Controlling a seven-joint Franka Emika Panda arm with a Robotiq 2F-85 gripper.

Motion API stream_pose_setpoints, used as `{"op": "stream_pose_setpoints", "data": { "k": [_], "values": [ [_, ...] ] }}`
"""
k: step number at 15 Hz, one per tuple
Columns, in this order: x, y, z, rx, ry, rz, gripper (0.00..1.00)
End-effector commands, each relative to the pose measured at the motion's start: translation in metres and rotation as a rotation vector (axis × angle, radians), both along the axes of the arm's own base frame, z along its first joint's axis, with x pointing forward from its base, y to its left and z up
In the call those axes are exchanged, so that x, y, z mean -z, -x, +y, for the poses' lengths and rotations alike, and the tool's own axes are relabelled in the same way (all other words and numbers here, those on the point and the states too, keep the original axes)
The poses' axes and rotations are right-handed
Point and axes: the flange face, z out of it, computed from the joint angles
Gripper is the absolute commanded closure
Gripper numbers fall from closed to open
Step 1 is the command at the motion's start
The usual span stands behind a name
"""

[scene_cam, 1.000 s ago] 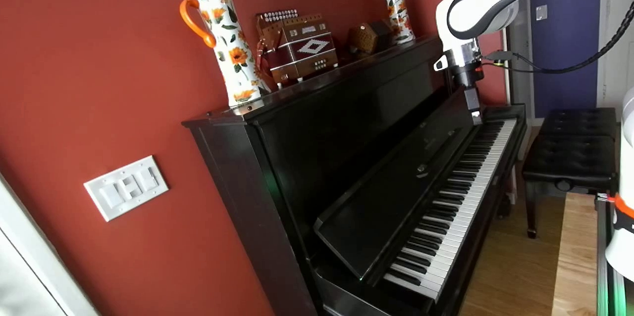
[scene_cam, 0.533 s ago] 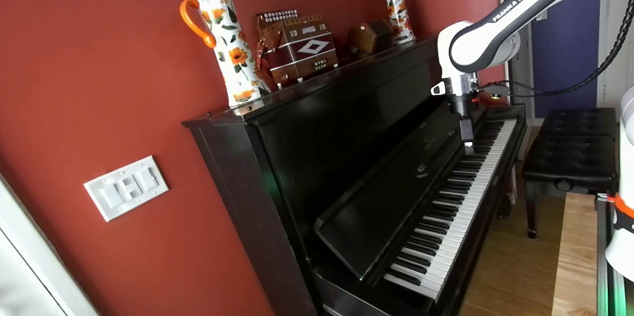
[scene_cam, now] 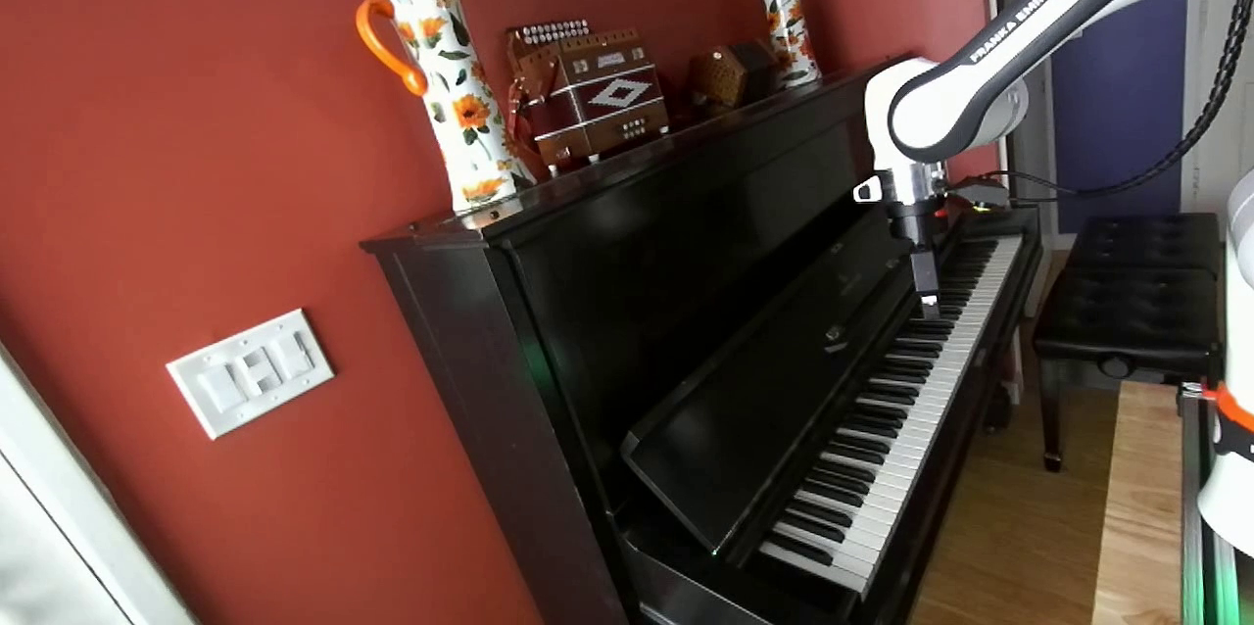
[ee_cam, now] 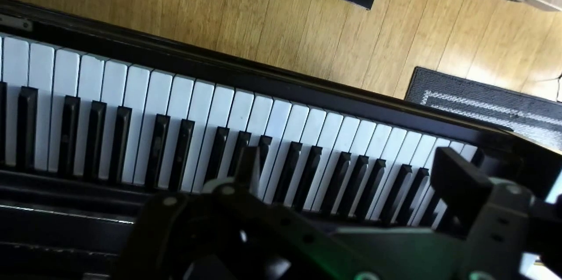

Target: Press a white key on the middle left of the piano

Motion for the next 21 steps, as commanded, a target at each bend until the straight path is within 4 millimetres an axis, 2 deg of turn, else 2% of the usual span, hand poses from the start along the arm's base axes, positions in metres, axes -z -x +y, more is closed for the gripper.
{"op": "stream_pose_setpoints", "data": {
  "k": [1, 4, 5, 10, 11, 13, 14, 15, 16, 21],
  "values": [
    [0.004, -0.001, 0.004, -0.007, 0.024, 0.004, 0.00],
    [0.016, -0.005, 0.016, -0.013, 0.078, -0.001, 0.00],
    [0.017, -0.016, 0.018, -0.009, 0.099, -0.019, 0.00],
    [0.038, -0.040, 0.024, -0.006, 0.197, -0.126, 0.00],
    [0.043, -0.043, 0.023, -0.002, 0.213, -0.142, 0.03],
    [0.055, -0.048, 0.019, 0.007, 0.233, -0.157, 0.28],
    [0.062, -0.049, 0.016, 0.017, 0.246, -0.148, 0.30],
    [0.069, -0.049, 0.013, 0.027, 0.253, -0.142, 0.37],
    [0.076, -0.049, 0.010, 0.035, 0.259, -0.127, 0.47],
    [0.105, -0.045, 0.004, 0.054, 0.265, -0.064, 0.85]
  ]
}}
